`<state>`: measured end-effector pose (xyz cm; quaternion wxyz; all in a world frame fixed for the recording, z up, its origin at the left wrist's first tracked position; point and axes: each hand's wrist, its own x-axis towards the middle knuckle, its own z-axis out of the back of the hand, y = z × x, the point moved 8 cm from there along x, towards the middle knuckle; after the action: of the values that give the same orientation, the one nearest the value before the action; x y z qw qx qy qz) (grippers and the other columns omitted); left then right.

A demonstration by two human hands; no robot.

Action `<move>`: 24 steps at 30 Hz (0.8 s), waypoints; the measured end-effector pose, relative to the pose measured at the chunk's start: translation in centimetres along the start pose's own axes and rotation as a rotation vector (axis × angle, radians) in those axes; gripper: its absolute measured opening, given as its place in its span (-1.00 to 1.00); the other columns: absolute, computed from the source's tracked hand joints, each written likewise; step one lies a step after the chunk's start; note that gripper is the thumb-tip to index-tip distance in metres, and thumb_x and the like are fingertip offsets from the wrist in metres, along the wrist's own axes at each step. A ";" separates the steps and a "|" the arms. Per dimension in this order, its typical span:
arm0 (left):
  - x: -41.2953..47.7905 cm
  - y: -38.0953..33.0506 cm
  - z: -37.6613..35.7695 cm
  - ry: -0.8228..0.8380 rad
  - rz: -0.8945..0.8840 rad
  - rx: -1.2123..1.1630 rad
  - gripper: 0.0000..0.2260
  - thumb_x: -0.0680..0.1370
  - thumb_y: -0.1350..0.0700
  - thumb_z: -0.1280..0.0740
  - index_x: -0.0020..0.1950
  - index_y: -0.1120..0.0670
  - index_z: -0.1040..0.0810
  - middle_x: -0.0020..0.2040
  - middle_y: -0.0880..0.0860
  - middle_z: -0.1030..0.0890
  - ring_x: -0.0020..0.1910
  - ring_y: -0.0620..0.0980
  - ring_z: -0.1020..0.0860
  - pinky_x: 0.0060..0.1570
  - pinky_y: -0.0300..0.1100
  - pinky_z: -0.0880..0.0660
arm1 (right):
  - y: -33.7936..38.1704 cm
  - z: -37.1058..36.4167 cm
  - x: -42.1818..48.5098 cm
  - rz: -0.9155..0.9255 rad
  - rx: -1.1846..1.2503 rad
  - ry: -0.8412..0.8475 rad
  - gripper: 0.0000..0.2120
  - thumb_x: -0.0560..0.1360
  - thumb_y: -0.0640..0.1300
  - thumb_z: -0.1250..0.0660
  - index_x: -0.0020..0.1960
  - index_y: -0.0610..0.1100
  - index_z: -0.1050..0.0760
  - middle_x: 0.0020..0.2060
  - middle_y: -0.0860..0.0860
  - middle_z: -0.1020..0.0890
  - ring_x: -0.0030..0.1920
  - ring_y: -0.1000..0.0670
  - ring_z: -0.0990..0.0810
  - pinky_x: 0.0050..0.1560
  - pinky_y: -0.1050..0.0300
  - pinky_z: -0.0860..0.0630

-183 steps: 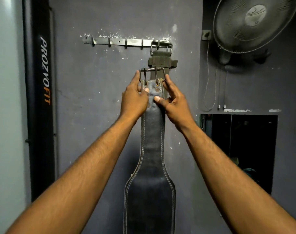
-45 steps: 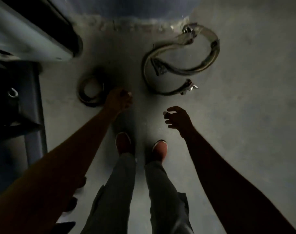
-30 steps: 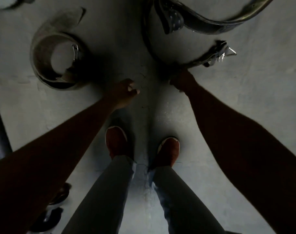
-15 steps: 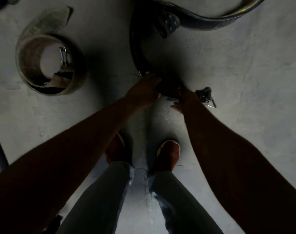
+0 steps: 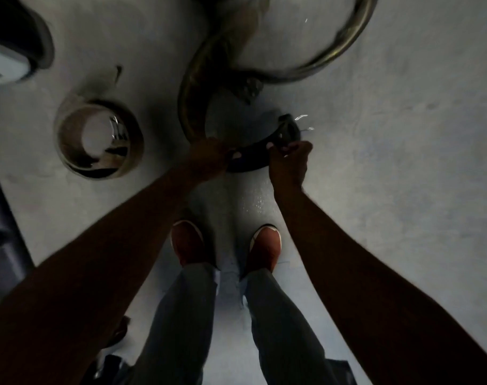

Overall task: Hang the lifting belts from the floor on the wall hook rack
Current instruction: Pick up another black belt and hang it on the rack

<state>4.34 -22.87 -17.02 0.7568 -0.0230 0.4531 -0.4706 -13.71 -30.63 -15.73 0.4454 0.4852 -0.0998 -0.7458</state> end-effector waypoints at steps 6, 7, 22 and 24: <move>-8.3 -5.5 10.0 -0.124 0.152 -0.528 -0.65 0.64 0.09 -0.26 0.36 0.25 -0.47 0.29 0.32 -0.53 0.29 0.26 -0.50 0.03 -0.19 -0.42 | 7.5 3.3 -8.2 -0.451 0.271 0.375 -0.09 0.42 0.20 -0.49 0.58 -0.13 -0.16 0.49 -0.14 -0.34 0.42 -0.21 -0.39 0.37 -0.23 -0.44; -10.3 -6.8 11.9 -0.121 0.161 -0.575 -0.64 0.63 0.07 -0.28 0.33 0.29 -0.48 0.27 0.39 -0.51 0.27 0.34 -0.49 0.02 -0.06 -0.48 | 10.1 4.0 -10.0 -0.434 0.318 0.443 -0.19 0.47 0.19 -0.45 0.56 -0.11 -0.22 0.47 -0.12 -0.38 0.42 -0.21 -0.41 0.38 -0.24 -0.43; -36.4 -24.2 42.9 -0.237 0.074 -1.008 -0.68 0.62 -0.05 -0.26 0.17 0.17 -0.56 0.07 0.18 -0.65 0.05 0.17 -0.64 0.10 0.06 -0.57 | 39.8 19.2 -34.3 0.383 0.083 0.829 -0.70 0.56 -0.14 -0.39 0.22 0.10 -0.41 0.16 -0.02 -0.62 0.22 -0.10 -0.59 0.15 -0.15 -0.52; -40.0 -26.1 46.1 -0.235 0.033 -1.079 -0.72 0.61 -0.03 -0.29 0.10 0.17 -0.56 0.00 0.17 -0.68 -0.03 0.13 -0.67 0.09 0.06 -0.61 | 42.7 21.4 -37.6 0.512 0.006 0.881 -0.69 0.52 -0.13 -0.41 0.19 0.10 -0.42 0.19 -0.11 -0.62 0.24 -0.17 -0.58 0.17 -0.22 -0.53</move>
<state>13.04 -26.11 48.67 0.6903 -0.4530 0.5428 -0.1539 -1.92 -32.92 43.87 0.6124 0.7148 -0.0206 -0.3371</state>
